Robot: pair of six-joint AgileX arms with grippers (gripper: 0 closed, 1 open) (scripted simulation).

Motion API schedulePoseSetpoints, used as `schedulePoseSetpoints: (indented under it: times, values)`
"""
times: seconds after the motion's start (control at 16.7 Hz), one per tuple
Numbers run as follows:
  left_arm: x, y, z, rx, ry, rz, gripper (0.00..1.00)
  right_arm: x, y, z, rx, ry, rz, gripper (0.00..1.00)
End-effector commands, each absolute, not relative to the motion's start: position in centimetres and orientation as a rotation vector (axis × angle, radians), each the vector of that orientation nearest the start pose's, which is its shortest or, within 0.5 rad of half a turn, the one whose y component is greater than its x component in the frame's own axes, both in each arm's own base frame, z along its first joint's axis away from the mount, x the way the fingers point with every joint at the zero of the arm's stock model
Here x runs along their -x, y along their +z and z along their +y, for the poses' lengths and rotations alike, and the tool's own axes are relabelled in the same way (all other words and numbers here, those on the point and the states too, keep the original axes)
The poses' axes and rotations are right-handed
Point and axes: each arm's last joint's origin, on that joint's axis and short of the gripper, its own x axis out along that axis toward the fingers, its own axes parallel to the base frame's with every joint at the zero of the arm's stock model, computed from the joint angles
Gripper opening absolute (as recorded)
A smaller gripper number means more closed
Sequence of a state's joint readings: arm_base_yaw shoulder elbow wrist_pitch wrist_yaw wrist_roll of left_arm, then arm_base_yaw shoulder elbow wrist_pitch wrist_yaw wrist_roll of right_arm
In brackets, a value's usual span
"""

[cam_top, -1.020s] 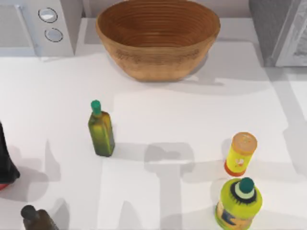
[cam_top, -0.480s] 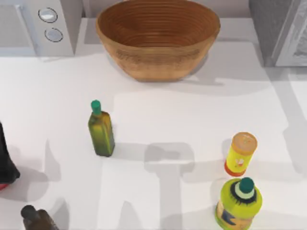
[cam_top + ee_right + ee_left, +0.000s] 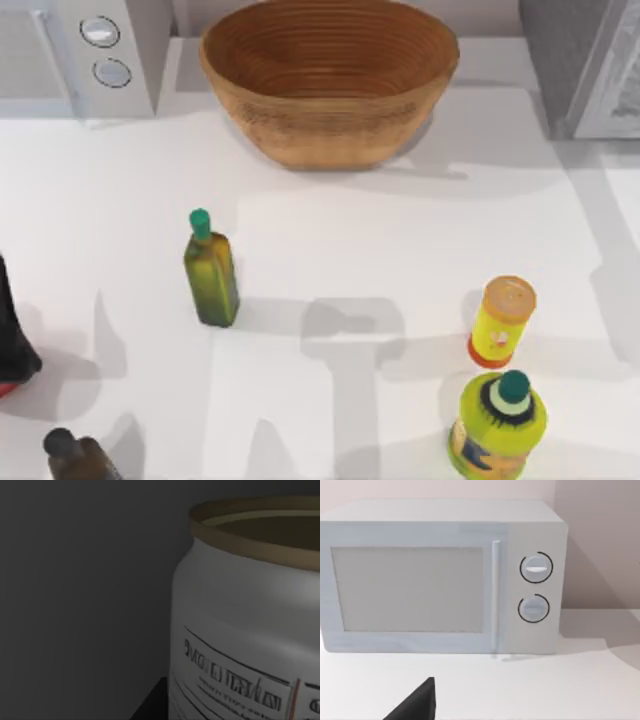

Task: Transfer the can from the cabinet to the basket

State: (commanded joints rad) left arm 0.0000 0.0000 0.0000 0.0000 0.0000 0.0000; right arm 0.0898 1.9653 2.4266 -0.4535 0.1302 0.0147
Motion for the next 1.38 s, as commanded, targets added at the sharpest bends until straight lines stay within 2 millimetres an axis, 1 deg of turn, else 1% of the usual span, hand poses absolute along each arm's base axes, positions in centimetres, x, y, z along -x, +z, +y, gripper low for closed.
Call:
schedulePoseSetpoints:
  times: [0.36, 0.48, 0.54, 0.66, 0.96, 1.02, 1.08, 1.2, 1.38]
  values:
    - [-10.6, 16.0, -0.1, 0.000, 0.000, 0.000, 1.00, -41.5, 50.8, 4.3, -0.002, -0.016, -0.009, 0.00]
    - [-10.6, 16.0, -0.1, 0.000, 0.000, 0.000, 1.00, -40.4, 51.5, 4.4, -0.002, -0.019, -0.010, 0.00]
    - [-10.6, 16.0, -0.1, 0.000, 0.000, 0.000, 1.00, -39.3, 52.1, 4.4, -0.001, -0.019, -0.011, 0.00]
    - [-10.6, 16.0, -0.1, 0.000, 0.000, 0.000, 1.00, -36.4, 53.4, 4.7, 0.000, -0.018, -0.011, 0.00]
    - [-10.6, 16.0, -0.1, 0.000, 0.000, 0.000, 1.00, -27.5, 56.2, 4.7, -0.002, -0.016, -0.013, 0.00]
    - [-10.6, 16.0, -0.1, 0.000, 0.000, 0.000, 1.00, -26.0, 56.5, 4.6, -0.003, -0.016, -0.015, 0.00]
    - [-10.6, 16.0, -0.1, 0.000, 0.000, 0.000, 1.00, -24.8, 56.7, 4.5, -0.003, -0.016, -0.014, 0.00]
    - [-10.6, 16.0, -0.1, 0.000, 0.000, 0.000, 1.00, -23.7, 56.8, 4.5, -0.002, -0.016, -0.010, 0.00]
    - [-10.6, 16.0, -0.1, 0.000, 0.000, 0.000, 1.00, -23.6, 56.8, 4.5, -0.002, -0.016, -0.009, 0.00]
